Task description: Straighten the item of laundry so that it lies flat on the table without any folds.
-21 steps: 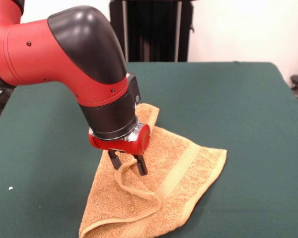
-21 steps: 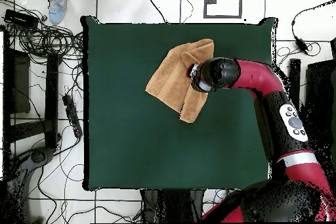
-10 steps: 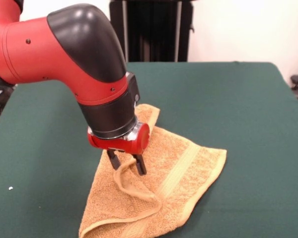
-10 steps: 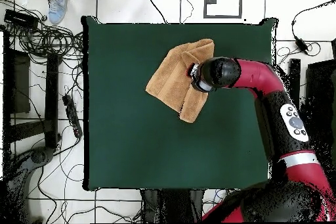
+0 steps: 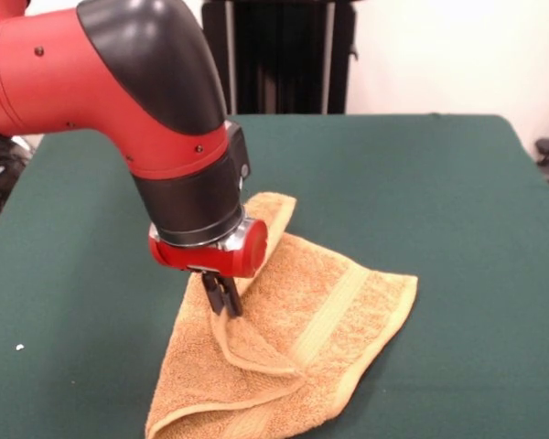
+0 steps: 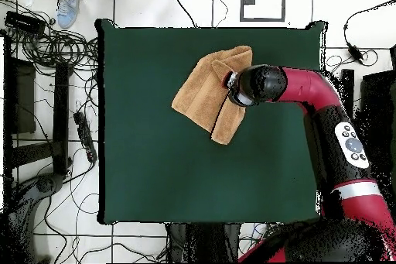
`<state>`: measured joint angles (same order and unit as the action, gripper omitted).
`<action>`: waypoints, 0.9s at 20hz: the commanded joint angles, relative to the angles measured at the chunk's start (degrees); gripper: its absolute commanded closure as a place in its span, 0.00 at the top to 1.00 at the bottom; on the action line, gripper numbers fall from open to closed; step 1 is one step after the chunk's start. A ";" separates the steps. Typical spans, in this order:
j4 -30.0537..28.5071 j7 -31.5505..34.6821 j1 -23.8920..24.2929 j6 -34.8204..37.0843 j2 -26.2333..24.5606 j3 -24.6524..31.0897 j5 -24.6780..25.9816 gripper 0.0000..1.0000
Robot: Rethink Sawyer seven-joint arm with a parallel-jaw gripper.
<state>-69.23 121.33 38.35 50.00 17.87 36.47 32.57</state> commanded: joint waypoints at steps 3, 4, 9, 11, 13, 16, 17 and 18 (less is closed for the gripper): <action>-3.60 -10.19 -2.84 -0.94 2.29 -0.13 2.25 0.00; -3.83 -10.11 -2.79 -1.09 2.39 -0.11 2.16 0.00; -4.63 -9.16 -2.94 -1.93 2.58 -0.33 2.01 0.00; -4.51 -9.20 -2.95 -2.03 2.30 -0.25 1.95 0.00; -4.17 -9.47 -2.95 -1.87 2.42 -0.26 2.10 0.00; -3.63 -11.53 -2.45 0.85 4.14 -0.14 1.89 0.00; -3.39 -12.44 -2.19 1.83 4.79 -0.07 1.86 0.00; -2.94 -13.46 -1.88 2.77 5.22 -0.02 1.83 0.00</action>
<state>-69.37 121.33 38.24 49.96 21.53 35.83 33.24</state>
